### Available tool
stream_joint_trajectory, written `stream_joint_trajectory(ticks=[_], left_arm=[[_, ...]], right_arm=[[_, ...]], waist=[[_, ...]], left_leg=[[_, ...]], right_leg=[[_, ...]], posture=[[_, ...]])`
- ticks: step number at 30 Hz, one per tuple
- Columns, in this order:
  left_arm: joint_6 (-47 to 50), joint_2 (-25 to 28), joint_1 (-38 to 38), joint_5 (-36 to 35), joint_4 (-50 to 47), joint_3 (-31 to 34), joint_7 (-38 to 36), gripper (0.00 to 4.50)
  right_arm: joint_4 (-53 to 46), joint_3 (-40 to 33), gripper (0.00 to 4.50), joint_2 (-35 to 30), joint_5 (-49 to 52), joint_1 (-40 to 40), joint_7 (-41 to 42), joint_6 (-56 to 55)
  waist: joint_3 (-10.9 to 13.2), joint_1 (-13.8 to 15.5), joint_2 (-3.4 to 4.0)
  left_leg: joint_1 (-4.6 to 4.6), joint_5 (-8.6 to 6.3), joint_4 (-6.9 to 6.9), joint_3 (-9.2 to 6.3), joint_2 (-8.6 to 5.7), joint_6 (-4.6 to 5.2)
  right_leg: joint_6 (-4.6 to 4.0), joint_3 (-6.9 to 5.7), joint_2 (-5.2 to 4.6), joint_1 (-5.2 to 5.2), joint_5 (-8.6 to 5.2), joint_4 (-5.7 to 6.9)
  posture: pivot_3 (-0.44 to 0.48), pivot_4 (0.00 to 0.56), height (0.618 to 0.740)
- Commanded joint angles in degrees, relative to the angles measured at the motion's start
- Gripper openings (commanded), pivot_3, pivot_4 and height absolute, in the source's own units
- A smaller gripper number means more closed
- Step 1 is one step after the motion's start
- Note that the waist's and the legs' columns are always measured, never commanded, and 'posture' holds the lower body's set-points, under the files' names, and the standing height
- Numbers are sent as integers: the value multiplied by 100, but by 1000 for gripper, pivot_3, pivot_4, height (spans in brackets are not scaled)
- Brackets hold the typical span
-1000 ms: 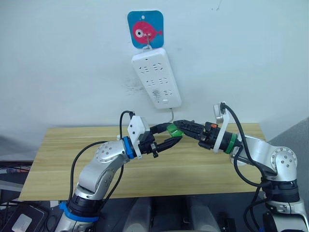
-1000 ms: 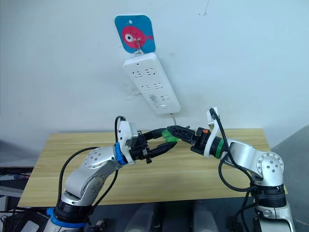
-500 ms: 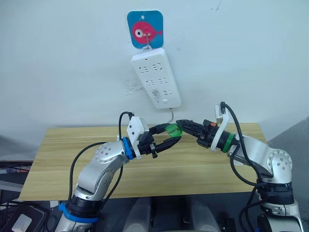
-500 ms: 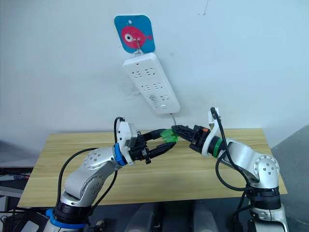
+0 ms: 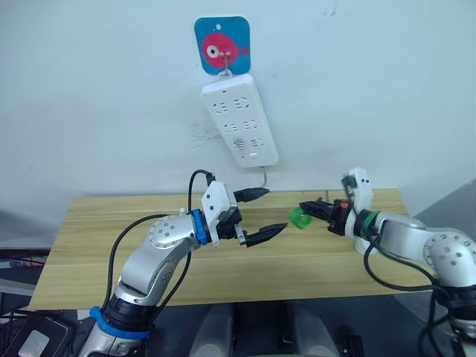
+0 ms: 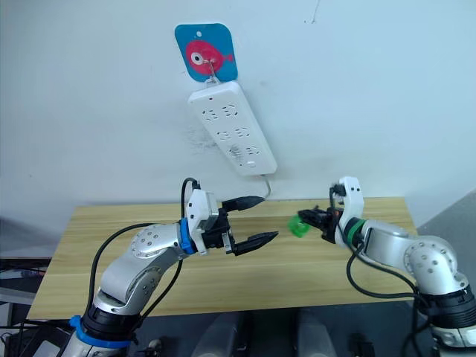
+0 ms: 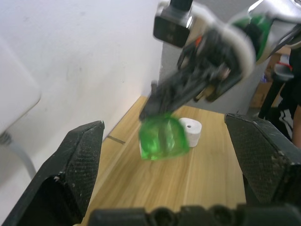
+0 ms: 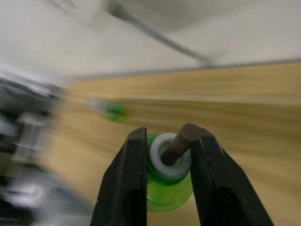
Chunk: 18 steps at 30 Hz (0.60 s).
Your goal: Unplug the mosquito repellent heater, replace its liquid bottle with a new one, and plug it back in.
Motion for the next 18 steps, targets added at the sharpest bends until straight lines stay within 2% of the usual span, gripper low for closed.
stream_joint_trajectory(ticks=[1, 4, 6, 11, 14, 18], left_arm=[[108, 83, -194, -5, -130, -168, -215, 4500], [144, 172, -376, 45, 40, -240, -391, 4500], [89, 242, -475, 117, 180, -284, -513, 4500], [-186, 204, -681, 313, 487, -225, -546, 4500], [-202, 232, -733, 338, 551, -195, -620, 4500], [-206, 279, -705, 322, 556, -162, -678, 4500]], right_arm=[[286, 621, 830, 108, -2317, 100, 484, -1480], [1184, 1119, 830, 476, -3809, 75, 545, -2456], [1788, 1230, 830, 791, -4402, 10, 606, -2887], [2947, 877, 830, 1566, -4945, -193, 688, -3407], [3531, 700, 830, 1748, -5240, -303, 795, -3723], [3829, 607, 830, 1816, -5606, -321, 1020, -3911]], waist=[[0, -4, 0], [-1, -4, -1], [-1, -7, 0], [0, -15, 1], [0, -16, 0], [0, -17, 0]], left_leg=[[0, 1, 0, 1, 0, -1], [1, 4, 1, 1, 1, -7], [3, 7, 2, 1, 0, -12], [11, 23, 2, 3, 0, -40], [14, 26, 6, 4, -1, -44], [20, 26, 6, 3, -1, -43]], right_leg=[[0, 1, 0, -2, 0, 2], [0, 2, 2, -2, 0, 6], [0, 2, 3, -2, 0, 7], [-1, 8, 5, -1, 0, 20], [-1, 11, 4, -4, 0, 38], [-3, 13, 5, -3, -1, 51]], posture=[[140, 222, 740], [126, 213, 740], [119, 210, 740], [115, 208, 740], [120, 206, 740], [119, 207, 740]])
